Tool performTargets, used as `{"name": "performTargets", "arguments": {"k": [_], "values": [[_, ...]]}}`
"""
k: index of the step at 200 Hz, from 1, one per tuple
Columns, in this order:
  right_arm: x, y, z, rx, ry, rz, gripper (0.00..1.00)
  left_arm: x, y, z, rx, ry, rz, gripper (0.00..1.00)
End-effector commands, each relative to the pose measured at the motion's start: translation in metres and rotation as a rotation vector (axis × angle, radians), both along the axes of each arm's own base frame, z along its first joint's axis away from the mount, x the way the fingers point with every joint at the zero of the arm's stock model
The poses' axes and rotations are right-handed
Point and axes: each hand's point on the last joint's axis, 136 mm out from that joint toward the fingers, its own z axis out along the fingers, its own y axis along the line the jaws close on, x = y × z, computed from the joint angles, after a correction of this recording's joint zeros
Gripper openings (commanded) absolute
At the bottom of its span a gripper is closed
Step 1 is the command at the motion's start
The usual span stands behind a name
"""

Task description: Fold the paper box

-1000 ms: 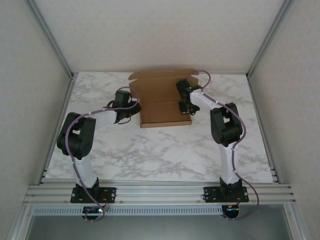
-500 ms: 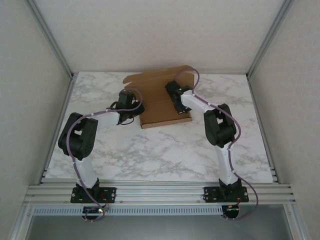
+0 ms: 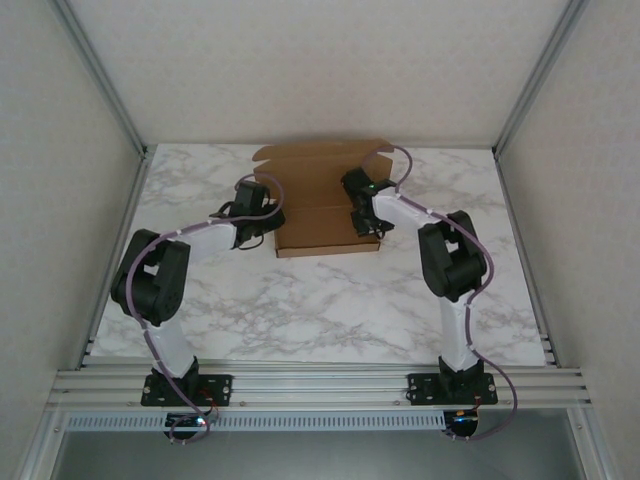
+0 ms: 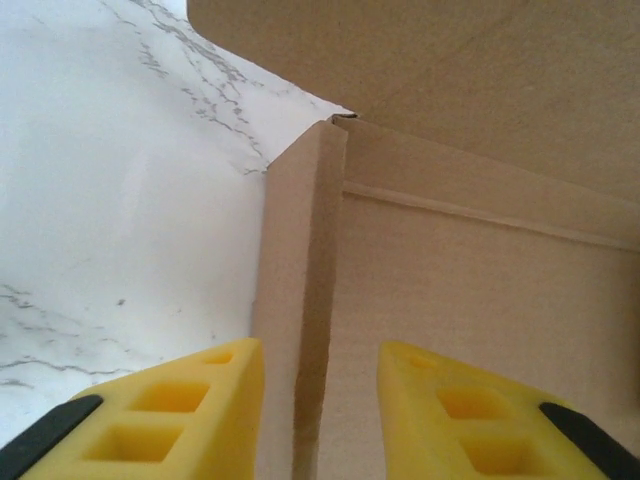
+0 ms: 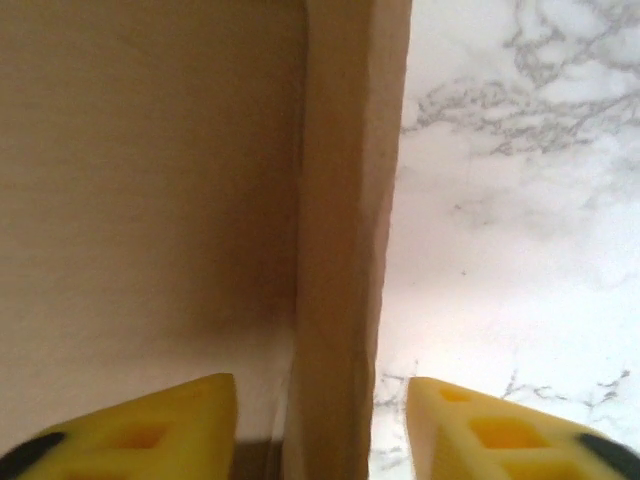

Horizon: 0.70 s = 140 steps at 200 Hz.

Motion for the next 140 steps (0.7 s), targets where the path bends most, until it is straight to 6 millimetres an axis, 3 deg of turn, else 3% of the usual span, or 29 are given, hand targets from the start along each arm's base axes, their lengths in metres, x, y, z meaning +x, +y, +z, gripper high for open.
{"name": "performTargets", "arguments": {"k": [1,38,58,92,140], "values": [[0.002,0.014,0.041,0.147,-0.092,-0.019,0.58,0.008,0.004,0.030,0.084,-0.050,-0.029,0.37],[-0.009,0.002,0.073,0.213,-0.193,-0.090,0.63,0.004,0.007,0.013,0.149,0.013,-0.063,0.37],[-0.021,0.009,0.091,0.333,-0.230,-0.083,0.68,0.000,0.010,-0.002,0.173,0.040,-0.061,0.37],[-0.045,0.015,0.110,0.466,-0.248,-0.067,0.68,0.001,0.009,-0.016,0.190,0.071,-0.063,0.35],[-0.066,0.005,0.132,0.510,-0.296,-0.056,0.67,0.013,0.009,-0.029,0.265,0.096,-0.051,0.29]]}}
